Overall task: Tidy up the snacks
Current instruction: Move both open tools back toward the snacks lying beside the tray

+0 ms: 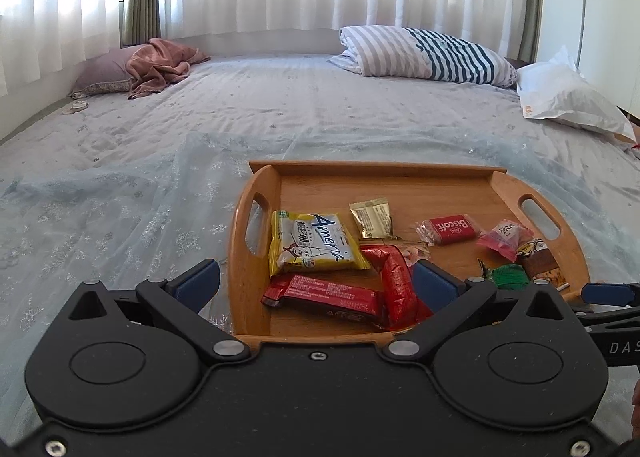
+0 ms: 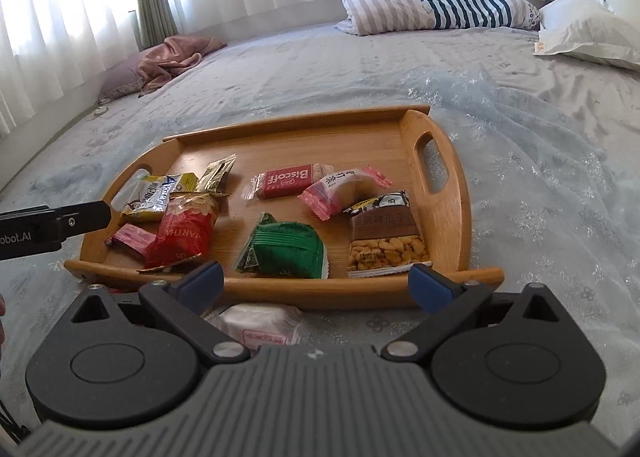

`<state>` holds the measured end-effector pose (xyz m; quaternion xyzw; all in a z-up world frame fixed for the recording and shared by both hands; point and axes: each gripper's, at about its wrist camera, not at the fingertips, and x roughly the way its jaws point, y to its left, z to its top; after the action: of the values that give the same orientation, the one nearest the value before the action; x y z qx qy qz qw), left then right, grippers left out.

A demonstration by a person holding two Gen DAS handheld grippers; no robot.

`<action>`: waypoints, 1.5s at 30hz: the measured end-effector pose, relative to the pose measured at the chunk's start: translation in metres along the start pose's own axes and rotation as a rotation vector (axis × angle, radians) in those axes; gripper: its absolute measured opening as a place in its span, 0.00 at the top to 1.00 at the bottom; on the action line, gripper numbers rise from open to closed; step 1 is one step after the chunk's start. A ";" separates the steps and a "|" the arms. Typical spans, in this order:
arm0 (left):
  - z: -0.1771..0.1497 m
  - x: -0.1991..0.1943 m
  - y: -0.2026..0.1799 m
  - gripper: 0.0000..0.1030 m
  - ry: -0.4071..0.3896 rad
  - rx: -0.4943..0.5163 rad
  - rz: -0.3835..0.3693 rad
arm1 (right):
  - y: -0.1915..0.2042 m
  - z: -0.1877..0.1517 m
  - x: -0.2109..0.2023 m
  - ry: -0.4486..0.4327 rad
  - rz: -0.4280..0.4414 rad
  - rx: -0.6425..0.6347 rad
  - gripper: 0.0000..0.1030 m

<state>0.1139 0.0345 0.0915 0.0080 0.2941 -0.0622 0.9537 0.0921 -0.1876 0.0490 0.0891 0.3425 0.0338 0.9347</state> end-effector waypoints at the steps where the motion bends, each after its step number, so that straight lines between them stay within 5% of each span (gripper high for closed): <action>1: -0.001 -0.002 0.000 0.01 -0.002 -0.002 -0.003 | 0.001 -0.002 -0.002 0.002 0.002 -0.004 0.00; 9: -0.013 -0.018 -0.003 0.00 0.011 0.004 -0.002 | 0.014 -0.019 -0.009 0.039 0.017 -0.045 0.00; 15: -0.032 -0.016 0.011 0.01 0.084 -0.098 -0.036 | 0.029 -0.031 -0.007 0.062 0.034 -0.095 0.00; 23: -0.057 -0.005 0.008 0.00 0.147 -0.054 0.008 | 0.059 -0.045 0.012 0.062 0.019 -0.207 0.01; 31: -0.069 0.001 0.002 0.00 0.174 -0.041 -0.012 | 0.055 -0.051 0.005 0.009 -0.002 -0.210 0.25; 41: -0.070 0.017 -0.014 0.01 0.154 0.025 0.042 | 0.044 -0.052 -0.003 0.009 -0.004 -0.200 0.30; 43: -0.069 0.019 -0.015 0.07 0.140 0.030 0.041 | 0.044 -0.053 -0.004 0.007 -0.004 -0.214 0.31; 45: -0.069 0.018 -0.016 0.23 0.130 0.030 0.012 | 0.045 -0.054 -0.006 0.008 -0.006 -0.227 0.32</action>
<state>0.0881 0.0205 0.0247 0.0279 0.3543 -0.0600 0.9328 0.0522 -0.1365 0.0208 -0.0183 0.3403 0.0700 0.9375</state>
